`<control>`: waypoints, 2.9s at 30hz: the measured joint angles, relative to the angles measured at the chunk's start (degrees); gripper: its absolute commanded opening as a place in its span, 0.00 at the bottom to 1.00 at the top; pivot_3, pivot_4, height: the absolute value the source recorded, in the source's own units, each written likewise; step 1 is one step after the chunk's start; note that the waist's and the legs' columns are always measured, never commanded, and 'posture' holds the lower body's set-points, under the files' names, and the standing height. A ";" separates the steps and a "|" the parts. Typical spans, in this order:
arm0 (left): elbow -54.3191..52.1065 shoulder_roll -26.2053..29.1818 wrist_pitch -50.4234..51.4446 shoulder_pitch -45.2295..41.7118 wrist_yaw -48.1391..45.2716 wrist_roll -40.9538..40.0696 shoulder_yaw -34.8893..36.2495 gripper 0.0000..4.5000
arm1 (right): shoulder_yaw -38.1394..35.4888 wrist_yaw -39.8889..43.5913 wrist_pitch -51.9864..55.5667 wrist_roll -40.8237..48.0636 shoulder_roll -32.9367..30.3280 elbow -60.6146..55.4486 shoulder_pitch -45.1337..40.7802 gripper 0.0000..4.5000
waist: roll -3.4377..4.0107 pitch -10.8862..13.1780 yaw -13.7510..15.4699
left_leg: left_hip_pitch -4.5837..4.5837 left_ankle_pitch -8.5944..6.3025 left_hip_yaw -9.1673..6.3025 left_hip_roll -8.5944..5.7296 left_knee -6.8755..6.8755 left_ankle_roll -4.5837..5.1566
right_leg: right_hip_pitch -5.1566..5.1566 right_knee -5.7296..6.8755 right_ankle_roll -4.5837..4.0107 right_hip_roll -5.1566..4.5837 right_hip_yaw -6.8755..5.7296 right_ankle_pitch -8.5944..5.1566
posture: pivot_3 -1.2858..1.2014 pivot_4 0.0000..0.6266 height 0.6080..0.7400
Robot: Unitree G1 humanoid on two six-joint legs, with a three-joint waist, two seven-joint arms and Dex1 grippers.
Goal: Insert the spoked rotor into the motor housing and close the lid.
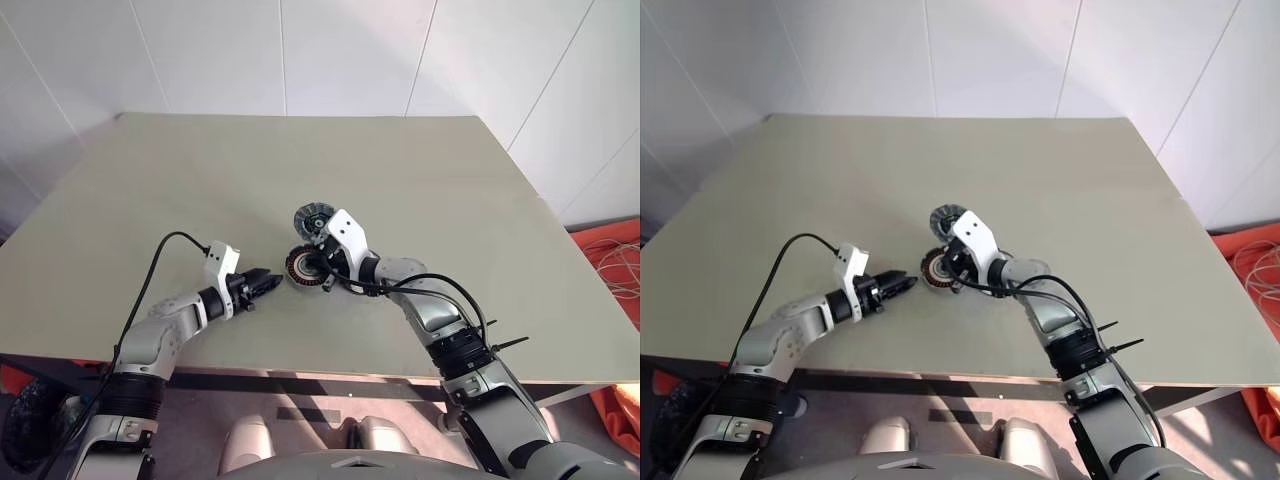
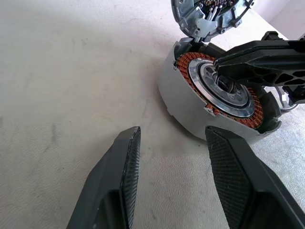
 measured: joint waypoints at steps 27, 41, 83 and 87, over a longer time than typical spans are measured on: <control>1.22 0.17 -0.73 -1.67 0.03 0.95 0.71 0.51 | -0.95 -1.23 -0.80 -0.04 1.11 0.50 1.19 0.01 | -0.01 0.00 -0.05 | 0.05 0.00 0.01 0.00 -0.02 0.00 | 0.13 -0.01 0.00 0.00 0.00 0.00 | 0.52 0.00 1.00; 2.51 0.14 -1.86 -1.74 -0.25 1.17 1.19 0.51 | 0.09 0.58 0.79 0.00 0.21 -2.21 -0.61 0.01 | 0.00 0.00 -0.05 | 0.04 0.00 0.00 0.00 -0.02 0.00 | 0.03 -0.01 0.00 0.00 0.00 0.00 | 0.52 0.00 1.00; 2.22 -0.53 -1.83 -1.20 -0.19 1.63 1.55 0.51 | -3.07 0.93 3.39 1.78 -4.08 -6.47 0.91 0.01 | 0.00 0.00 0.48 | 0.02 0.00 -0.01 -0.02 -0.01 0.00 | -0.01 -0.05 0.00 -0.01 0.00 0.00 | 0.52 0.00 1.00; 2.18 -0.48 -1.36 -1.30 -0.20 1.57 1.64 0.51 | -6.07 2.22 6.27 2.62 -10.87 -11.17 5.20 0.01 | 0.00 0.00 1.38 | 0.03 0.00 -0.01 -0.02 -0.01 0.00 | 0.00 -0.05 0.00 -0.01 0.00 0.00 | 0.52 0.00 1.00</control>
